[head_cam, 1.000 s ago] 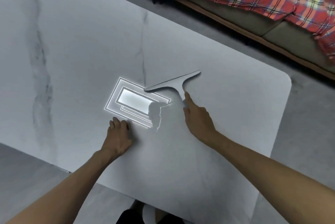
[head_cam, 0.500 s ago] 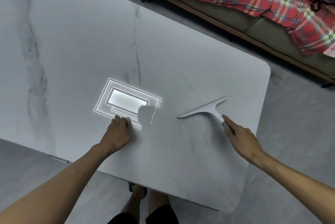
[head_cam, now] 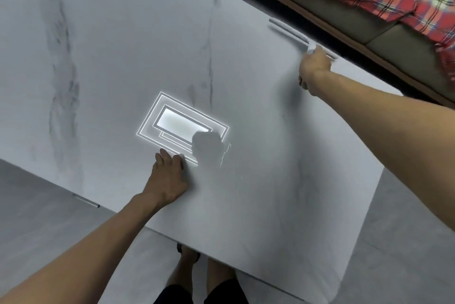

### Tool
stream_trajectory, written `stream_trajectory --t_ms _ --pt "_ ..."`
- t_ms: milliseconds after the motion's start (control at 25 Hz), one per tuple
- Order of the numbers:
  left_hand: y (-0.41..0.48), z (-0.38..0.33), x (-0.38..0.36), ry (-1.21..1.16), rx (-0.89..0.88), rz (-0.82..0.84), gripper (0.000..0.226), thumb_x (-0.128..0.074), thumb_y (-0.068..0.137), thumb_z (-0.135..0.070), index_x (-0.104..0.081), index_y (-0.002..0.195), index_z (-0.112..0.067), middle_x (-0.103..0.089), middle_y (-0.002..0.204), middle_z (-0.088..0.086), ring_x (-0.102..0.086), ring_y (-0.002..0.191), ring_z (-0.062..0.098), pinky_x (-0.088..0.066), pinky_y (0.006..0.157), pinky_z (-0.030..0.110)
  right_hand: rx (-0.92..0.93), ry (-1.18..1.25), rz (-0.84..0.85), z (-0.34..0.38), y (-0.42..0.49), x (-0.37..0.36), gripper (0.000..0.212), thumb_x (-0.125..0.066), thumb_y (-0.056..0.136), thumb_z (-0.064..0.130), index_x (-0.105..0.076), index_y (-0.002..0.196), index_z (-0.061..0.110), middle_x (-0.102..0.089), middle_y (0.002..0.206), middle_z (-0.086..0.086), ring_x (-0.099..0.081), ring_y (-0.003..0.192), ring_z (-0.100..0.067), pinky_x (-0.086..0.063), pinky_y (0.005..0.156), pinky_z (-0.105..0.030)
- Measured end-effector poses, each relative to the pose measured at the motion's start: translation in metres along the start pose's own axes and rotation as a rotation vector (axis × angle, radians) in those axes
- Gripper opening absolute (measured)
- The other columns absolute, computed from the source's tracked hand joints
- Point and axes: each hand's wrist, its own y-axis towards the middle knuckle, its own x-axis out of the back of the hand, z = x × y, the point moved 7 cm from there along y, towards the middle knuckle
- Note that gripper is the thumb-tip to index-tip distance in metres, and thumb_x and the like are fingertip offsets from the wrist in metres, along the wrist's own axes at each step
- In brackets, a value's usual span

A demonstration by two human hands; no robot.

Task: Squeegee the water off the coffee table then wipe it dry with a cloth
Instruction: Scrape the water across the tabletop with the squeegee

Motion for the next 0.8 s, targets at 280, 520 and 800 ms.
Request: stream_trajectory --t_ms 280,520,800 --pt "0.003 0.0 -0.004 -0.118 0.068 0.055 0.051 -0.052 0.074 -0.01 -0.038 0.123 -0.005 -0.01 0.15 0.036 -0.012 0.138 0.051 -0.03 0.111 0.049 0.382 -0.44 0.084 -0.005 -0.056 -0.067 0.051 -0.029 0.101 0.024 -0.02 0.152 0.027 -0.054 0.134 -0.01 -0.051 0.115 -0.038 -0.044 0.091 -0.041" --pt "0.0 0.002 -0.003 -0.105 0.06 0.067 0.048 -0.053 0.075 -0.009 -0.04 0.121 -0.004 -0.004 0.154 0.033 -0.005 0.144 0.047 -0.029 0.112 0.046 0.635 -0.637 0.265 -0.089 -0.141 -0.07 0.048 -0.035 0.102 0.03 -0.026 0.148 0.04 -0.068 0.101 -0.012 -0.061 0.092 -0.038 -0.039 0.072 -0.037" --pt "-0.019 0.0 -0.007 -0.05 -0.033 -0.072 0.033 -0.052 0.071 -0.001 -0.047 0.104 -0.003 -0.036 0.13 0.022 -0.039 0.111 0.037 -0.035 0.084 0.034 0.605 -0.86 0.331 -0.207 -0.173 0.006 0.046 -0.022 0.103 0.041 -0.009 0.144 0.059 -0.065 0.099 0.01 -0.058 0.08 -0.018 -0.048 0.07 -0.034"
